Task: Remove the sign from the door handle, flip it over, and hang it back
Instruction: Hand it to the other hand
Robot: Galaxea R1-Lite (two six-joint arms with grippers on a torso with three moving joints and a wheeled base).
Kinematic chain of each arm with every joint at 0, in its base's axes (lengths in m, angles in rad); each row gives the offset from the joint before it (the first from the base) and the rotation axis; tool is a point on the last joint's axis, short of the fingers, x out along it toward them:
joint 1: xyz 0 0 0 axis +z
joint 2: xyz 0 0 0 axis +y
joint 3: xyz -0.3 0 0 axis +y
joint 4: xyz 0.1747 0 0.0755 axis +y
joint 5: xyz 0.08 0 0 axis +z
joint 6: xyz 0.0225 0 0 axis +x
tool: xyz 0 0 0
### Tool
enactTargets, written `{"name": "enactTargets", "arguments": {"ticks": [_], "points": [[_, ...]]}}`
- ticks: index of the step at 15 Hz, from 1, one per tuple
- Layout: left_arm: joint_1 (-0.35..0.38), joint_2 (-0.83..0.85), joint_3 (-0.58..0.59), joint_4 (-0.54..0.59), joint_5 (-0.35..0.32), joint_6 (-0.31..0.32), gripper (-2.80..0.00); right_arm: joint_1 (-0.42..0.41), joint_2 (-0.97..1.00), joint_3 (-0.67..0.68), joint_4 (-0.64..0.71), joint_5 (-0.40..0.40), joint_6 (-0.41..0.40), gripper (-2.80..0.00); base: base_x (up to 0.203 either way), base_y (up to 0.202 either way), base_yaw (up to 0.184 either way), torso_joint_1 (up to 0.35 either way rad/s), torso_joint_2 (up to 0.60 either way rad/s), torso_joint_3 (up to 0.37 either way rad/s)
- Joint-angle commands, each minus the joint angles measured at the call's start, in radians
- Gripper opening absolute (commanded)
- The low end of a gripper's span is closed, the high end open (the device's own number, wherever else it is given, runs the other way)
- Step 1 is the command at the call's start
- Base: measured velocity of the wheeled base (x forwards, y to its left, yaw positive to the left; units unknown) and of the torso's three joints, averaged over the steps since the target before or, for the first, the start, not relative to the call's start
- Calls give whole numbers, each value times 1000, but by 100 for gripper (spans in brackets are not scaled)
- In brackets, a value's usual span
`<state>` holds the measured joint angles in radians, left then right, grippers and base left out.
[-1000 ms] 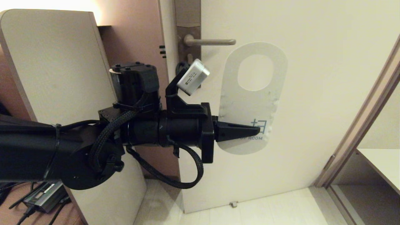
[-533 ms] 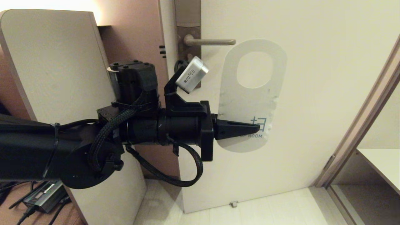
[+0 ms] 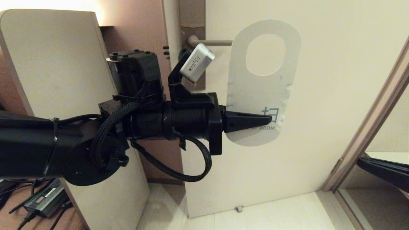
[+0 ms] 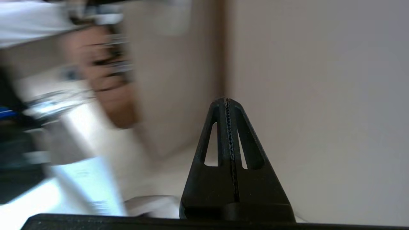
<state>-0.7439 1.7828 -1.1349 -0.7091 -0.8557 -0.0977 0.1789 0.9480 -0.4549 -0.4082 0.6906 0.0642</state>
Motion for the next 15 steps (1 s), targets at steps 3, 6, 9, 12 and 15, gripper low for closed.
{"name": "enactTargets", "arguments": {"ticks": [3,6,9,12,15], "points": [[-9,7,-12,-4,-3,-7,-280,136,208,-1,-206,16,65,-280,0,0,0,0,0,0],[-9,10,-20,-4,-3,-7,-280,189,283,1,-287,18,90,0,0,0,0,0,0,0],[-20,9,-25,-4,-2,-8,-280,228,307,-2,-288,18,91,0,0,0,0,0,0,0],[-25,9,-26,-4,-2,-7,-280,252,346,-31,-288,18,90,0,0,0,0,0,0,0],[-23,6,-25,-4,-2,-7,-280,263,401,-79,-290,18,89,0,0,0,0,0,0,0]]}}
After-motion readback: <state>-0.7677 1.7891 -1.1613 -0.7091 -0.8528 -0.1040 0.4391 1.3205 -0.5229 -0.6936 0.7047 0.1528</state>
